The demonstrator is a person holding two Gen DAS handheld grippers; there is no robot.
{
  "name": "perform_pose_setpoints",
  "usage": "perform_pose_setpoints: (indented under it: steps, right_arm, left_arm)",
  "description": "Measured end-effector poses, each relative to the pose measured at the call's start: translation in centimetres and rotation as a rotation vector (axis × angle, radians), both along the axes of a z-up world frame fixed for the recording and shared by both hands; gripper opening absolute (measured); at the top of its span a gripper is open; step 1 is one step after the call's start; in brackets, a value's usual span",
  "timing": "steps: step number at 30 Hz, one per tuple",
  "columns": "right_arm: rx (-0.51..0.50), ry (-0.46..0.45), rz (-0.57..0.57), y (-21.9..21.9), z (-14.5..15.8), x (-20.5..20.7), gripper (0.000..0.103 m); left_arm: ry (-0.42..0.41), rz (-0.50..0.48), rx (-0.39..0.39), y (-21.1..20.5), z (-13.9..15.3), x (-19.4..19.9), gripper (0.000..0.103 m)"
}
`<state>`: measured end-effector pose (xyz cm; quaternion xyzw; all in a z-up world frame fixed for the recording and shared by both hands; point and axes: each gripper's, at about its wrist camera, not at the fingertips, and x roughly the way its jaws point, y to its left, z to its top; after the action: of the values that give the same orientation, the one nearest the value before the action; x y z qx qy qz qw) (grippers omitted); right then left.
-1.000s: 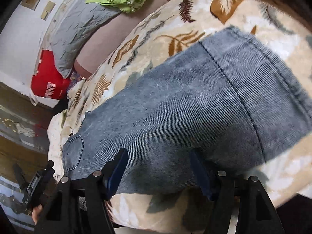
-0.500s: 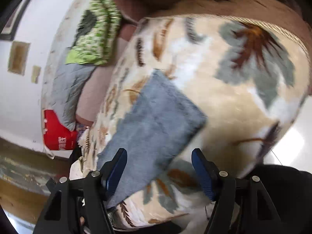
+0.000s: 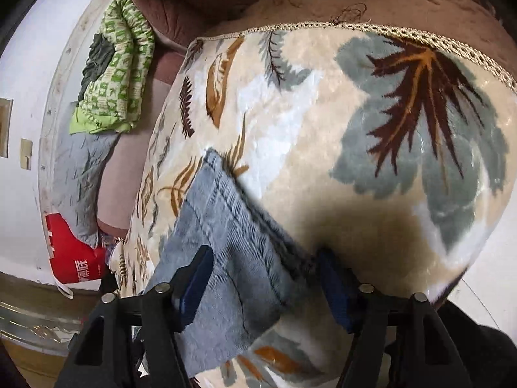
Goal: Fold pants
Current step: 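Fold the leg hem with the right gripper toward the left gripper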
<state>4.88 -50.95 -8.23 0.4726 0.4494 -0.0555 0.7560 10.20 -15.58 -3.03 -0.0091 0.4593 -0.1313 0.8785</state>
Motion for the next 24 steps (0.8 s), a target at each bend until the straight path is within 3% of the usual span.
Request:
perform_pose_setpoints:
  steps: [4, 10, 11, 13, 14, 15, 19, 21, 22, 24]
  right_arm:
    - [-0.012, -0.01, 0.018, -0.1, 0.0, -0.2, 0.057]
    - [-0.05, -0.026, 0.074, 0.1, 0.1, -0.2, 0.057]
    - [-0.053, -0.029, 0.082, 0.1, 0.1, -0.2, 0.057]
    - [-0.064, -0.027, 0.098, 0.2, 0.1, -0.1, 0.058]
    - [-0.075, -0.026, 0.113, 0.4, 0.2, 0.1, 0.059]
    - [-0.108, -0.018, 0.134, 0.8, 0.4, 0.3, 0.059]
    - [-0.198, 0.017, 0.187, 2.1, 1.0, 1.2, 0.061]
    - [-0.238, 0.043, 0.204, 2.5, 1.1, 1.5, 0.051]
    - [-0.274, 0.064, 0.209, 2.5, 1.3, 1.6, 0.037]
    - [-0.276, 0.073, 0.214, 2.3, 1.2, 1.6, 0.032]
  left_arm:
    - [-0.002, -0.026, 0.019, -2.1, 0.0, 0.2, 0.085]
    - [-0.013, -0.083, 0.04, -5.7, 0.0, -0.1, 0.085]
    - [-0.023, -0.09, 0.068, -6.1, -0.1, -0.3, 0.085]
    - [-0.042, -0.081, 0.197, -6.8, -0.9, -0.4, 0.085]
    - [-0.034, -0.07, 0.262, -7.0, -1.7, -0.2, 0.085]
    - [0.026, -0.088, 0.335, -7.4, -3.4, 0.3, 0.085]
    - [0.02, -0.101, 0.301, -6.8, -2.2, 0.3, 0.087]
    - [-0.029, -0.105, 0.279, -5.8, -0.7, -0.6, 0.087]
    - [-0.064, -0.102, 0.281, -5.1, 0.0, -1.2, 0.087]
    - [-0.085, -0.064, 0.29, -3.0, 0.0, -1.8, 0.087]
